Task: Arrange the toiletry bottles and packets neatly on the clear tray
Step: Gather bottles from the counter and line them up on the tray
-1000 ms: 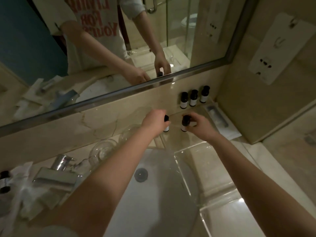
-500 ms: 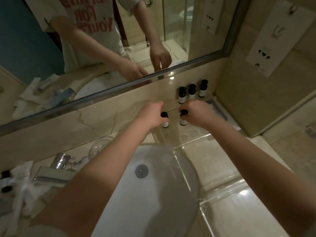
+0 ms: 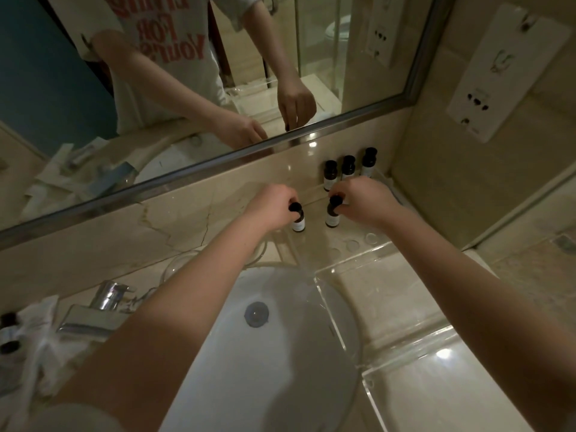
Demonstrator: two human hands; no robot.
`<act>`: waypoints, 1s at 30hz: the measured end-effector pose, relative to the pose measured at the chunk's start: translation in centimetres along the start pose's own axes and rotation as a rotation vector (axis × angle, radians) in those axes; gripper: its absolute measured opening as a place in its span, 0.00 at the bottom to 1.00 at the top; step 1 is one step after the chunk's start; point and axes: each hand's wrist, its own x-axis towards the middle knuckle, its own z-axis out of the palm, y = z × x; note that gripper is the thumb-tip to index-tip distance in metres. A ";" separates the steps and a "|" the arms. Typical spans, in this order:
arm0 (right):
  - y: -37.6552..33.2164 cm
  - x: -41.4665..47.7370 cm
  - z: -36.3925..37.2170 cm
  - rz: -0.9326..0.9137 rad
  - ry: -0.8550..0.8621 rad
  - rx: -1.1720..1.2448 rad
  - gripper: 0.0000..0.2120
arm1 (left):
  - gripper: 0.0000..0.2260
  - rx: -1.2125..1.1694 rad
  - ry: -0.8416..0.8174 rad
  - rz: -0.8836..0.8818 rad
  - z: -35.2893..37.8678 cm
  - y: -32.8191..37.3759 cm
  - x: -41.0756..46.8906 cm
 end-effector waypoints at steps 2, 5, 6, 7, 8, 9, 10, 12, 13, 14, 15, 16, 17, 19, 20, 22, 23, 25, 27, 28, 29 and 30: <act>-0.1 0.9 -0.2 -0.005 0.010 0.010 0.08 | 0.09 0.022 0.038 -0.028 -0.4 -0.2 0.3; -0.4 2.8 -0.5 -0.030 0.019 0.003 0.05 | 0.09 0.058 0.103 -0.061 -1.1 -0.4 0.8; -0.5 3.5 -0.6 -0.031 0.021 0.005 0.05 | 0.09 0.059 0.111 -0.071 -1.2 -0.5 1.0; -0.6 4.1 -0.7 -0.026 0.019 0.000 0.05 | 0.09 0.058 0.112 -0.082 -1.3 -0.5 1.3; -0.8 4.8 -0.7 -0.016 0.009 -0.015 0.06 | 0.09 0.056 0.108 -0.094 -1.4 -0.5 1.5; -1.0 5.4 -0.7 -0.005 -0.006 -0.035 0.06 | 0.09 0.057 0.104 -0.106 -1.4 -0.6 1.8; -1.2 5.9 -0.7 0.009 -0.020 -0.053 0.07 | 0.09 0.059 0.101 -0.114 -1.4 -0.5 2.0; -1.5 6.7 -0.6 0.025 -0.038 -0.067 0.07 | 0.08 0.063 0.097 -0.119 -1.3 -0.5 2.6; -1.6 7.0 -0.5 0.029 -0.041 -0.068 0.08 | 0.08 0.063 0.095 -0.121 -1.2 -0.4 2.8; -1.7 7.2 -0.5 0.035 -0.046 -0.067 0.08 | 0.08 0.061 0.092 -0.123 -1.2 -0.3 3.0; -1.8 7.3 -0.5 0.041 -0.051 -0.068 0.09 | 0.09 0.059 0.092 -0.124 -1.1 -0.2 3.2; -1.8 7.4 -0.4 0.045 -0.058 -0.074 0.09 | 0.09 0.060 0.094 -0.125 -1.0 -0.1 3.5; -1.9 7.5 -0.4 0.045 -0.063 -0.085 0.10 | 0.09 0.065 0.095 -0.126 -0.9 -0.1 3.7; -1.9 7.7 -0.4 0.039 -0.065 -0.101 0.10 | 0.10 0.080 0.094 -0.129 -0.8 -0.1 4.1; -1.9 7.8 -0.3 0.036 -0.061 -0.103 0.10 | 0.10 0.088 0.093 -0.128 -0.7 -0.1 4.3; -1.9 8.0 -0.2 0.030 -0.054 -0.093 0.10 | 0.10 0.106 0.095 -0.120 -0.7 -0.1 4.5; -1.9 8.0 -0.1 0.027 -0.052 -0.086 0.10 | 0.10 0.121 0.097 -0.113 -0.7 -0.1 4.6; -2.0 8.1 -0.1 0.023 -0.050 -0.076 0.10 | 0.10 0.159 0.103 -0.105 -0.7 -0.1 4.7; -2.1 8.1 -0.1 0.020 -0.045 -0.076 0.09 | 0.10 0.183 0.109 -0.102 -0.7 0.0 4.7; -2.1 8.0 -0.1 0.018 -0.040 -0.079 0.09 | 0.10 0.189 0.115 -0.102 -0.7 0.0 4.7; -2.1 8.0 -0.2 0.015 -0.033 -0.081 0.09 | 0.10 0.197 0.122 -0.103 -0.7 0.1 4.6; -2.1 7.9 -0.2 0.013 -0.027 -0.078 0.10 | 0.10 0.208 0.131 -0.100 -0.7 0.1 4.5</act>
